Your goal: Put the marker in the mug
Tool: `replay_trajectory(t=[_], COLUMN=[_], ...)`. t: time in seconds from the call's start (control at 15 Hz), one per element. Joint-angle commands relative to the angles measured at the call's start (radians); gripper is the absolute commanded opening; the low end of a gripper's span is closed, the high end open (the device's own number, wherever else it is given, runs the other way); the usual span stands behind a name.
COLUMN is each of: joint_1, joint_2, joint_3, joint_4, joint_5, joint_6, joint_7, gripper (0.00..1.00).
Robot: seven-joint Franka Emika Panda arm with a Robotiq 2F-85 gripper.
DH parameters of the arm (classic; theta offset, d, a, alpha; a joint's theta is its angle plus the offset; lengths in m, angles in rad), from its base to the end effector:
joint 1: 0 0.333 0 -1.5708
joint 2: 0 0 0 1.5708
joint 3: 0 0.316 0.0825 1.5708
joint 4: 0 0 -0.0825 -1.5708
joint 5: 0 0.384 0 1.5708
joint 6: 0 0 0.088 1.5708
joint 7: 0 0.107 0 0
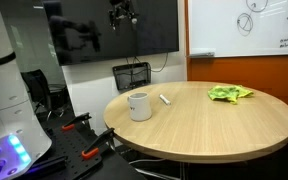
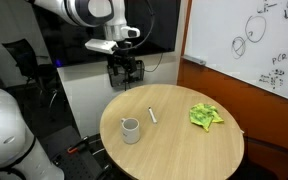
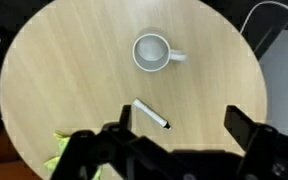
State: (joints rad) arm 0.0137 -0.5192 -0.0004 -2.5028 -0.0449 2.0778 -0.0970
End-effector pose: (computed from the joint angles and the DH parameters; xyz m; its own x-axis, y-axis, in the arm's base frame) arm 0.3974 0.0030 0.4716 0.9873 0.1316 0.0892 0.1276 -0.9906 0.0498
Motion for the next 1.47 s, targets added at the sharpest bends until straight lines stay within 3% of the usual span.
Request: replay_trajectory(t=[0.0,0.4,0.8,1.0,1.07,1.4], joint_1=[0.017,0.030,0.005,-0.006,-0.003,-0.010], joint_2=[0.185,0.532,0.780,0.829,0.816,0.830], joint_3=[-0.009,0.000,0.039,0.061,0.054,0.063], joint_4=[0.078,0.277,0.472,0.532,0.490,0.518], joint_5=[-0.065,-0.114,-0.137,-0.082,-0.117,-0.103], joint_6=[0.115,0.271,0.252,0.203,0.267,0.237], joint_7=[-0.114,-0.339,-0.518,-0.506,-0.495,-0.495], gripper=[1.00,1.00,1.00,1.00,1.00,1.00])
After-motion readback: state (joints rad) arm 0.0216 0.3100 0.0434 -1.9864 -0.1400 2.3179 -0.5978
